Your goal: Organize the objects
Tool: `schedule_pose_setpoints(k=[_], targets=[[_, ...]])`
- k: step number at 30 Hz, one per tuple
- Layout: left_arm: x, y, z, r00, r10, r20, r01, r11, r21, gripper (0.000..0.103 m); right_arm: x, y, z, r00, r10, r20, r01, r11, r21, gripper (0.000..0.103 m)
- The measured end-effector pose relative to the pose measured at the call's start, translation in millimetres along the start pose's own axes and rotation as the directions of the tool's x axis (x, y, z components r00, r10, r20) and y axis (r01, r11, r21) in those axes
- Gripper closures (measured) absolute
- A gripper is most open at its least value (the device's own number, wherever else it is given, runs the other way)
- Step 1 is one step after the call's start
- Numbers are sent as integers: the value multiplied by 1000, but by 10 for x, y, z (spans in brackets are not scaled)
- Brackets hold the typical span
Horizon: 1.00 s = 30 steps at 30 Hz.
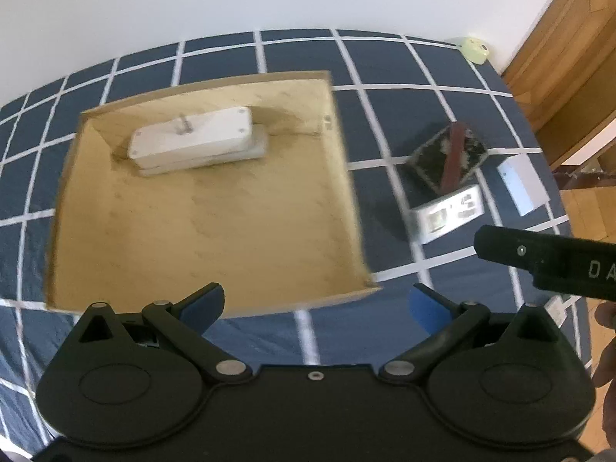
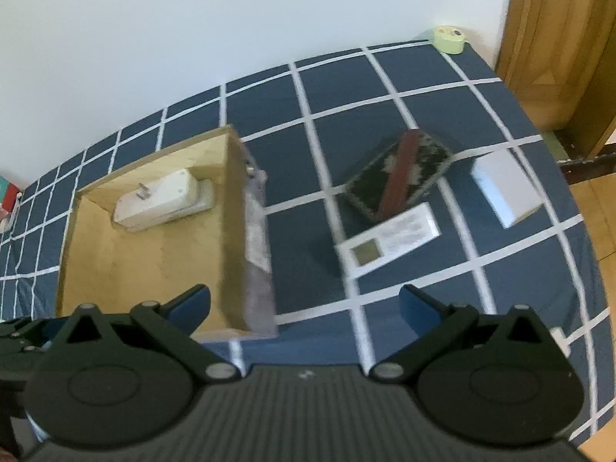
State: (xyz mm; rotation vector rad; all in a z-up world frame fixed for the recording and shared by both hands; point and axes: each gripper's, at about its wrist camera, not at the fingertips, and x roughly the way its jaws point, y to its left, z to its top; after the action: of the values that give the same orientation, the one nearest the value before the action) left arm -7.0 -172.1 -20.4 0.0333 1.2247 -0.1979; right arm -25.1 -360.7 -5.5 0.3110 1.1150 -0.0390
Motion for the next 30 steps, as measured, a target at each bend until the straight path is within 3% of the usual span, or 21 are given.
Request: schedule_pose_setpoints(k=[14,30], targets=[[250,-1047,-13,999,46,28,-45,998,-51,0,-82,-953,259,999,41,9,-41,997,-68,0],[767,-1383,134,996,86,2,-85,985,-152,0,488,-1275,583,994,87,-73,-98,981,-170,0]])
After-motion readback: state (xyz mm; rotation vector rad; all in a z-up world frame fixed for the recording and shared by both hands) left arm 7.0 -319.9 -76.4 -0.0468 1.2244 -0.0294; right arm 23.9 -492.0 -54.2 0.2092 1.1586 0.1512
